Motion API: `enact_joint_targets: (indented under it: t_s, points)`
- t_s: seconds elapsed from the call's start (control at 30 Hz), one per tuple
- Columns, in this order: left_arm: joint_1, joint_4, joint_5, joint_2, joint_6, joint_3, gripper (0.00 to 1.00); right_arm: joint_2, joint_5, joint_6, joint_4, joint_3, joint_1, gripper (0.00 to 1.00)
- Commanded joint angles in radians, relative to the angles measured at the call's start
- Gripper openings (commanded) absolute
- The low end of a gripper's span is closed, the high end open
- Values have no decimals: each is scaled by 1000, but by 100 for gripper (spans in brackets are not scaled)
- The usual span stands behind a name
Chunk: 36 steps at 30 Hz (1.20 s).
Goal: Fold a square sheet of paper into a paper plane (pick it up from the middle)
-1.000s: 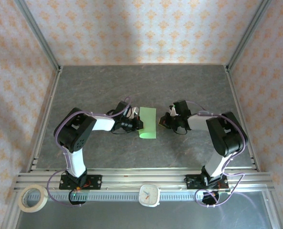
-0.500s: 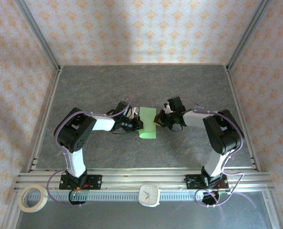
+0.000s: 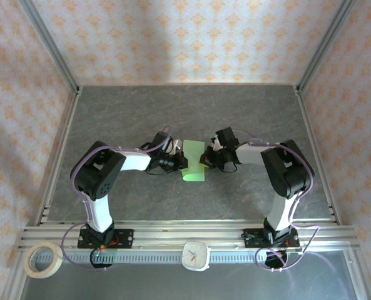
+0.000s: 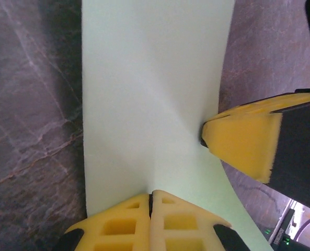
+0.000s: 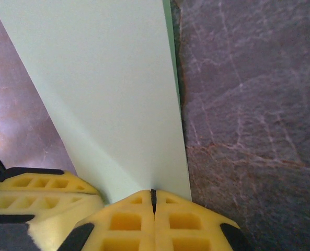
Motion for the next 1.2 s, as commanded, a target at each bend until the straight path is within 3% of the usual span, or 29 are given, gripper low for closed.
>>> enact_joint_targets:
  t_s: [0.0,0.27,0.4,0.6,0.83,1.17]
  points:
    - [-11,-27,0,-95,-14,31,9,64,147,-31,-125,-33,3,0]
    - [21,-24,-132,-240,-76,-24,12,65,142,-39,-112,-23,2,0]
    - [66,22,-128,-237,-115,-36,13,63,134,-48,-114,-10,1,0]
    - [71,-19,-62,-93,-47,120,12,67,87,-56,-100,21,2,4]
    - [73,-150,-117,98,42,325,10,66,40,-66,-98,76,2,10]
    - [112,-153,-156,230,55,402,7,29,-18,-71,-74,86,1,24]
